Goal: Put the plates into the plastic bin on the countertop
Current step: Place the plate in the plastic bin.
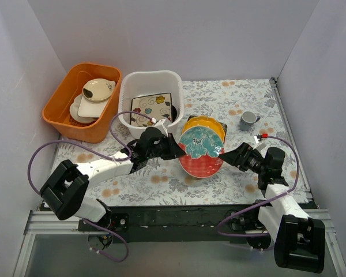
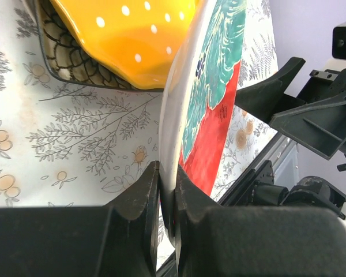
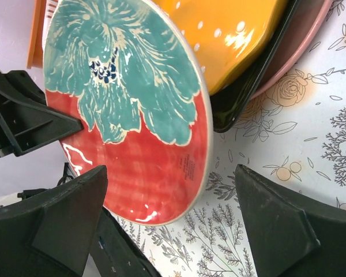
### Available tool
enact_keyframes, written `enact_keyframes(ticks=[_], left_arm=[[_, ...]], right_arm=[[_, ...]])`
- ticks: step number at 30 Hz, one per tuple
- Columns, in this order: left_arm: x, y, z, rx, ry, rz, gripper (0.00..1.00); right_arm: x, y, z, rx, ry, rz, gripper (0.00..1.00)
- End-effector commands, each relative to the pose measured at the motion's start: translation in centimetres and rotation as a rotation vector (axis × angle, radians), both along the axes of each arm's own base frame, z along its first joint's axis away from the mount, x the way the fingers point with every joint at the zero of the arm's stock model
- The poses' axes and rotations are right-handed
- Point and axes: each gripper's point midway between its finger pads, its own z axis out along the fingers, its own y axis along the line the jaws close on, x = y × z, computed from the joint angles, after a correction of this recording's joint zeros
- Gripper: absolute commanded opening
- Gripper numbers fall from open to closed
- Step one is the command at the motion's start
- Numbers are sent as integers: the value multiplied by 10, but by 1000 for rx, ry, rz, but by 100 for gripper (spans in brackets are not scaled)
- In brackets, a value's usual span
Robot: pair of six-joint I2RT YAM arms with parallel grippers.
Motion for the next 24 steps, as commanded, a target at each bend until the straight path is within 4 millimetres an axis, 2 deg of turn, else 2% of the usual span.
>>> enact_keyframes(ticks=[1,7,11,24], left_arm=[[14,-7,106,-190,-223,24,0],[15,-3,111,-170,-245,24,0],[23,3,116,-155,-250,24,0],[55,36,157,-154,-304,61,0]], right_arm=[[13,-3,27,-16,-117,-2,98],[13,-2,31,-8,-128,1,98],[12,-2,29,-10,-125,3,98],[10,-2,23,-19,-120,9,98]])
